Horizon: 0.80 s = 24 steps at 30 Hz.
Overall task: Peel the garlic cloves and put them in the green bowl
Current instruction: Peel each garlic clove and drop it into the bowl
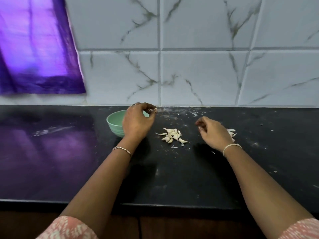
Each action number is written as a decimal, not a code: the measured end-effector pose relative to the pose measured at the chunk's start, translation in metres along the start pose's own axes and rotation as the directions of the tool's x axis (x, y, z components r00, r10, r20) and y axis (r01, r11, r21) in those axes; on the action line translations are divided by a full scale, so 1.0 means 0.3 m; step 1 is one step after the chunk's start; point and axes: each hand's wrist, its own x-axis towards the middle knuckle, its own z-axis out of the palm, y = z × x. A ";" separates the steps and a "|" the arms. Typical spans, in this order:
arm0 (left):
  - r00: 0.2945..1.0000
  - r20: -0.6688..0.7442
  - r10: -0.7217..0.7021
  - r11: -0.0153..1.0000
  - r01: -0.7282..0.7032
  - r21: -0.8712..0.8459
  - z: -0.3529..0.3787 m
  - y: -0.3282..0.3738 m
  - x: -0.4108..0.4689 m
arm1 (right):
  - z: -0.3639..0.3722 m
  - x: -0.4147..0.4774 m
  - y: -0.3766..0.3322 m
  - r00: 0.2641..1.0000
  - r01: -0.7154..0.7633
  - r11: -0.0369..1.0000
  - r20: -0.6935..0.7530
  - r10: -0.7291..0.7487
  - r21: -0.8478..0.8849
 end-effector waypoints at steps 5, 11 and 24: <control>0.991 0.115 -0.065 0.975 0.038 0.219 -0.138 -0.076 0.089 | 0.022 -0.001 -0.030 0.985 0.129 0.991 0.109 -0.131 0.025; 0.913 0.380 -0.151 0.903 -0.030 0.430 -0.171 -0.128 0.164 | 0.036 0.008 -0.005 0.982 0.121 0.992 0.143 -0.125 0.038; 0.923 0.379 0.072 0.997 -0.065 -0.030 -0.051 0.029 0.123 | 0.047 0.017 -0.011 0.985 0.105 0.993 0.133 -0.112 0.063</control>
